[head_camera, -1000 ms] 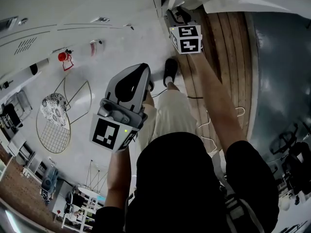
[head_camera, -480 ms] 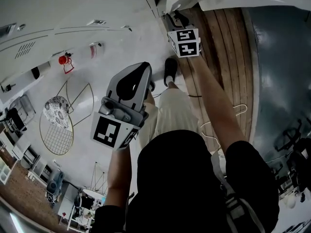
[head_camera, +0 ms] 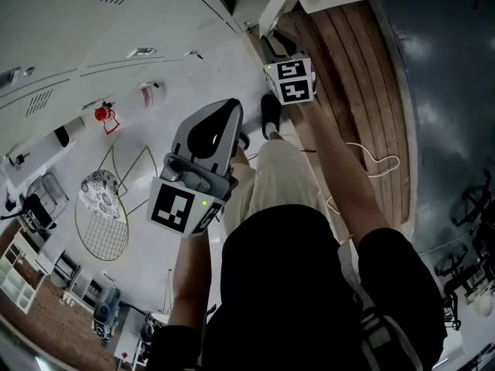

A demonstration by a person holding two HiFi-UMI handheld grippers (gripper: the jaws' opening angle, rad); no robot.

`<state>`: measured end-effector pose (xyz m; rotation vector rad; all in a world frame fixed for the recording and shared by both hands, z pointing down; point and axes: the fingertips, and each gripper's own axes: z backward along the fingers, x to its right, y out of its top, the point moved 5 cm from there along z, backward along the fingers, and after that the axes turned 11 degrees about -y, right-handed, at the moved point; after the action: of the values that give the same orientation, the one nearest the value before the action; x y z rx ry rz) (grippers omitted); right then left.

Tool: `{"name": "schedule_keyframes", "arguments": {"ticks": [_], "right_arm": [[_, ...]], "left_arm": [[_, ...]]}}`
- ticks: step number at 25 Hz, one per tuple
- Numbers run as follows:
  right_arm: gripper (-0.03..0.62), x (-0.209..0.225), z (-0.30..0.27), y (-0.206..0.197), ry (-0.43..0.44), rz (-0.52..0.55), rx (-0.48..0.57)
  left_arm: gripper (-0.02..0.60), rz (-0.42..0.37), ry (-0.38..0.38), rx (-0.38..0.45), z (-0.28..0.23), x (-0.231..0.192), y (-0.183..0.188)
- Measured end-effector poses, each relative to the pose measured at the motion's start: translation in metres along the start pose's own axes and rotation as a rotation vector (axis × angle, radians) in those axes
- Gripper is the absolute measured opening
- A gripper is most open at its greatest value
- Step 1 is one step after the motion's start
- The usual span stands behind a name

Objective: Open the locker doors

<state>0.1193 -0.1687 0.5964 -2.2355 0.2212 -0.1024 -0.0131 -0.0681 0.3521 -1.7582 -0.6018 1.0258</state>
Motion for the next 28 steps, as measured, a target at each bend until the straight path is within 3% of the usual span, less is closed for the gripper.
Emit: {"name": "schedule_keyframes", "arguments": {"ticks": [7,14,21,28], "right_arm": [[0.108,0.021,0.021,-0.015,-0.037,-0.036,-0.024],[0.058,0.039,0.041,-0.025,-0.079,-0.061,-0.033],[0.054,0.067,0.056,-0.036,-0.128,-0.084,-0.04],[0.051,0.098,0.066,-0.046,-0.194,-0.113,-0.046]], "left_arm": [[0.018,0.008,-0.07,-0.047,-0.019,0.016,0.001],[0.018,-0.031,-0.143,-0.056,-0.036,0.029,0.001],[0.018,-0.01,-0.202,-0.106,-0.055,0.042,-0.001],[0.017,-0.05,-0.258,-0.089,-0.075,0.048,0.0]]}}
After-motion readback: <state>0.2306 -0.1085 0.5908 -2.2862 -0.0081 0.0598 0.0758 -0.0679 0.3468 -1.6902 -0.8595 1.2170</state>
